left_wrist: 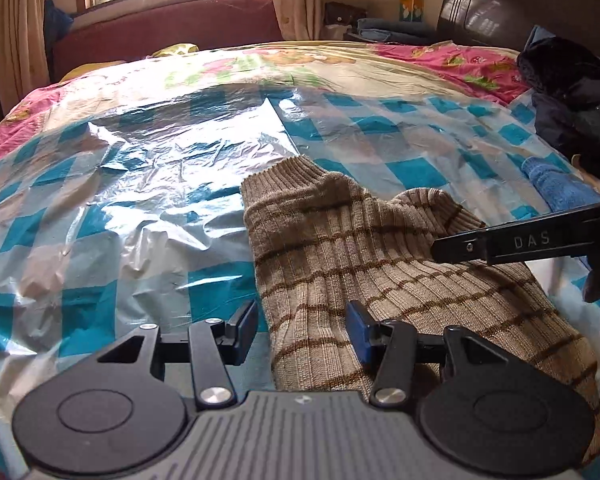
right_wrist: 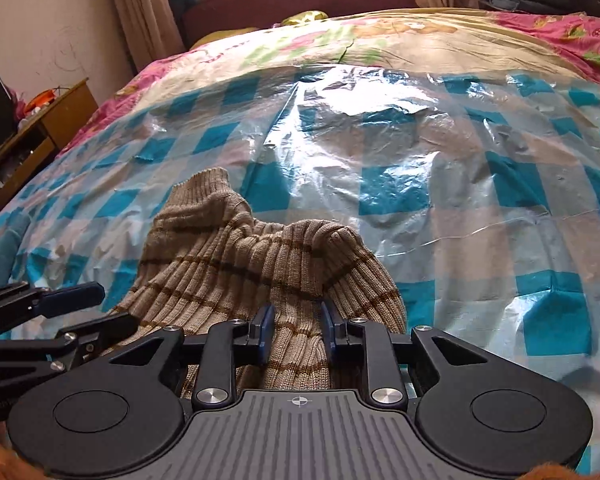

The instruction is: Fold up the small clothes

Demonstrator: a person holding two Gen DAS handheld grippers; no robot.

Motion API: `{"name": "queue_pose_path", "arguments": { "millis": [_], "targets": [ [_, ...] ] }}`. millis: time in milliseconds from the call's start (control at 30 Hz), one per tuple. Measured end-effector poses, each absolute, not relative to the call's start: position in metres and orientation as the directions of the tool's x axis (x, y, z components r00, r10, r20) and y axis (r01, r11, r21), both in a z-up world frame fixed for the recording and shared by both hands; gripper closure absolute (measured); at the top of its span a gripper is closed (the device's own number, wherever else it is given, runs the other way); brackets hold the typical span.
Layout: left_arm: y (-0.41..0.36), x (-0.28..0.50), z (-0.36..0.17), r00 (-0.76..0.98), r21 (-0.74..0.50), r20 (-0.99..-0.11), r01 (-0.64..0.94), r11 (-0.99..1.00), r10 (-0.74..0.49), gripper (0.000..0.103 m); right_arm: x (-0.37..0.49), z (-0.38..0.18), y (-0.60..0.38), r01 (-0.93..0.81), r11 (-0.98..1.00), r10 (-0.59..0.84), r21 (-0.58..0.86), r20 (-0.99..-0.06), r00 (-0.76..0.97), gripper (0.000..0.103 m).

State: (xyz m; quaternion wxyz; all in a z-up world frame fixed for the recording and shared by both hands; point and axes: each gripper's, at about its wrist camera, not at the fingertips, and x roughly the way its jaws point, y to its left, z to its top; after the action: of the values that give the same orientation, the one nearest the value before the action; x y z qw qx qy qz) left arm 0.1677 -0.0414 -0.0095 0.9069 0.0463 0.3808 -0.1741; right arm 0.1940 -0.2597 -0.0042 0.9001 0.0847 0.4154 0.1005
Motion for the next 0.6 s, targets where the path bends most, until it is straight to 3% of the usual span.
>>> {"name": "queue_pose_path", "arguments": {
  "millis": [167,333,500,600],
  "targets": [
    [-0.029,0.147,0.017,0.683,-0.064,-0.667,0.346,0.936,-0.298,0.052,0.167,0.026,-0.254,-0.114,0.971,0.23,0.21,-0.695,0.682,0.074],
    [-0.019,0.108,0.024,0.677,-0.074,-0.66,0.372,0.925,-0.325,0.051,0.105,0.046,-0.249,-0.179,0.948,0.311,0.262,-0.659,0.685,0.074],
    [-0.027,0.096,-0.002,0.627,-0.042,-0.716,0.399,0.916,-0.307,0.046,0.086,0.007,-0.247,-0.143,0.961,0.273,0.236,-0.744,0.61,0.074],
    [-0.024,0.089,0.004,0.637,-0.046,-0.712,0.379,0.924,-0.296,0.046,0.084,0.004,-0.252,-0.097,0.96,0.266,0.264,-0.742,0.615,0.074]
  ]
}}
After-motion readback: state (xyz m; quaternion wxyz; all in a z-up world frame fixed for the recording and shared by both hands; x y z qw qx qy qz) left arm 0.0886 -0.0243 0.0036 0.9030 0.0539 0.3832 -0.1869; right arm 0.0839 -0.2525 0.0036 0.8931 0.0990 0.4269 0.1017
